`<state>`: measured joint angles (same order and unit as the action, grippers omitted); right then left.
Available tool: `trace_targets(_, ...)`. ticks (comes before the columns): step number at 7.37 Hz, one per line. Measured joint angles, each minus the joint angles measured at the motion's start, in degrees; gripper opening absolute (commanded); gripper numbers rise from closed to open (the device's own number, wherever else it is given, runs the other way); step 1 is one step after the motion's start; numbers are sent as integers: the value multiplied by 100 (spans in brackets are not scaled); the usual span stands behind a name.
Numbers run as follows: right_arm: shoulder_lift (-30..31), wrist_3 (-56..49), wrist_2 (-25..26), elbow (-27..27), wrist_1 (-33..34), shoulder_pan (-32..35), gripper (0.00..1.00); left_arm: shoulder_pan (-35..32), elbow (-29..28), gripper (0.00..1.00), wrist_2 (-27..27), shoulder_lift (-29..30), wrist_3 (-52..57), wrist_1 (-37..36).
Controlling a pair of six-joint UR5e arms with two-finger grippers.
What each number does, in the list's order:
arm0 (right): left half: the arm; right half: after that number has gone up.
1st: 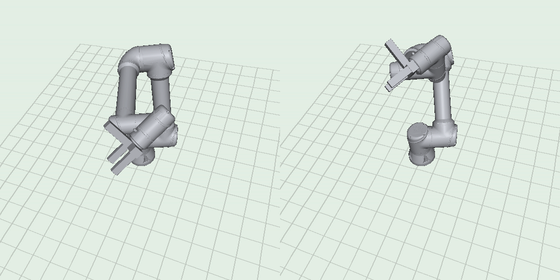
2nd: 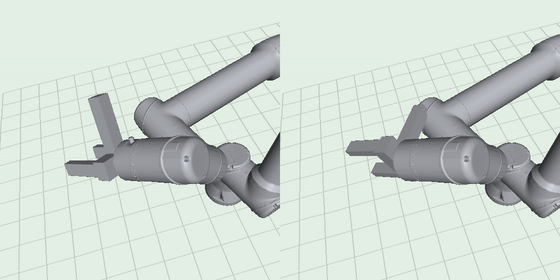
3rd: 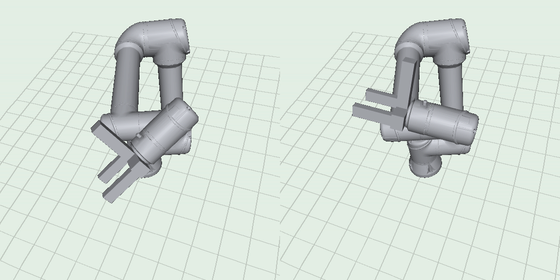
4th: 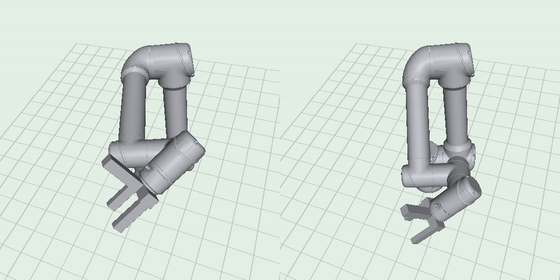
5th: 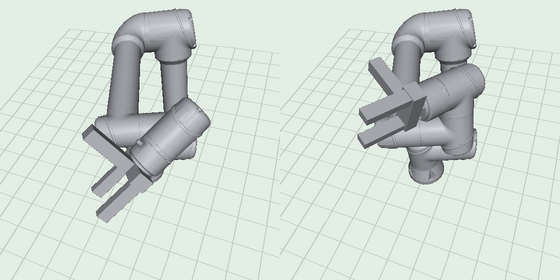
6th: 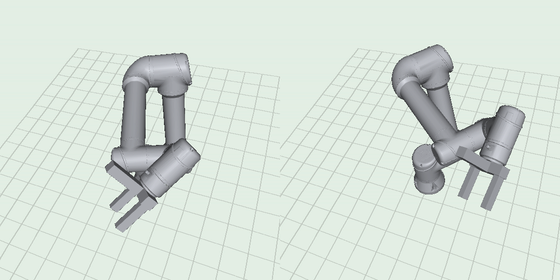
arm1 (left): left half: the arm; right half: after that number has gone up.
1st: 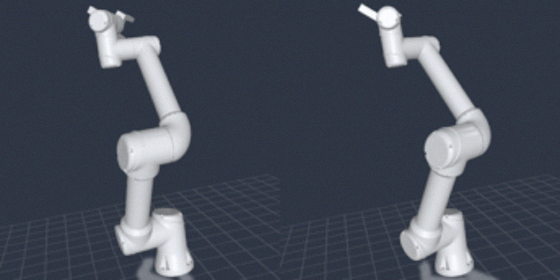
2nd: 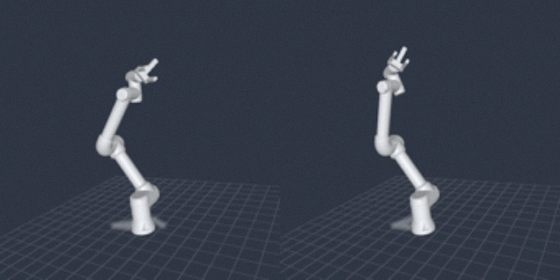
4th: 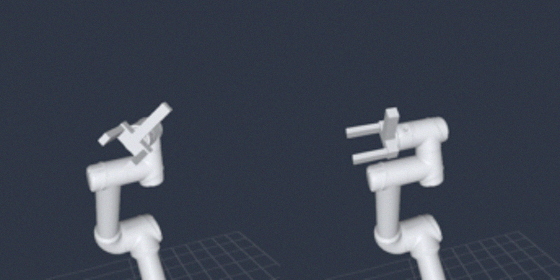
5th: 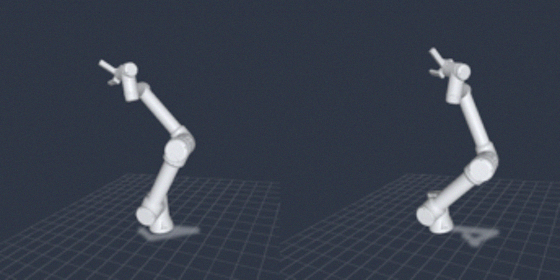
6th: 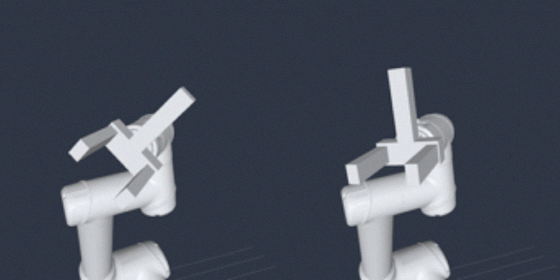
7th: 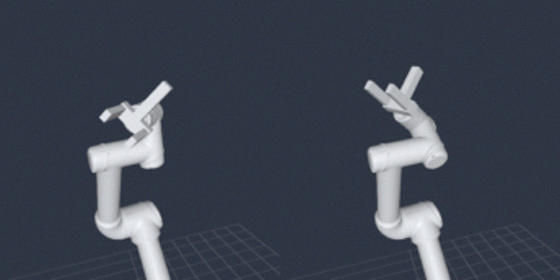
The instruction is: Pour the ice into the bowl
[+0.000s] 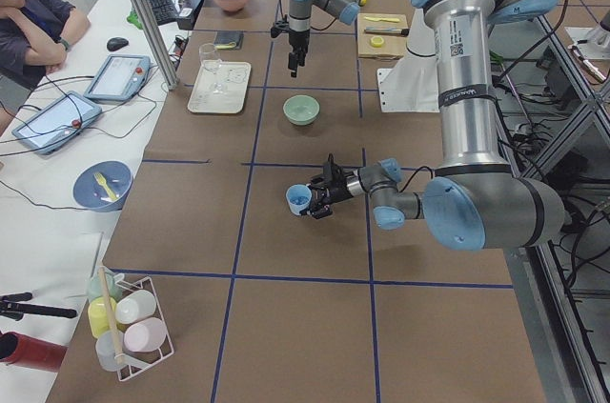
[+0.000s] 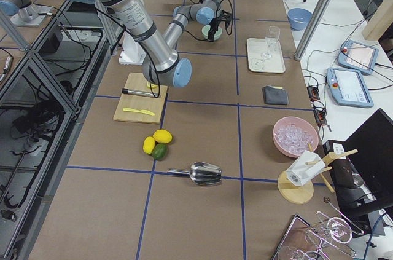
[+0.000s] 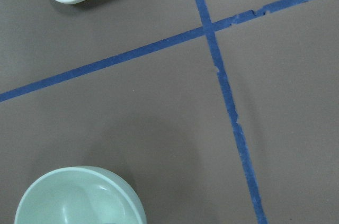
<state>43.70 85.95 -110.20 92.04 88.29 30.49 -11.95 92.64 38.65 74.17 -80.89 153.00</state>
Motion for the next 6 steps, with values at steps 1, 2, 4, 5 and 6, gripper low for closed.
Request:
trace_targets(1,256,-212,3,363,225,14,100,0,-18,87,1,1,13,1)
trace_targets(2,429,-363,12,593,402,24,100,0,-26,83,2,1,18,1)
trace_targets(4,679,-553,23,773,508,70,100,-1,-17,32,7,10,20,3)
trace_targets(5,842,-687,24,884,518,109,100,-3,-7,0,8,14,21,8)
trace_targets(6,1043,-816,23,1041,518,156,100,-24,9,0,13,17,46,9)
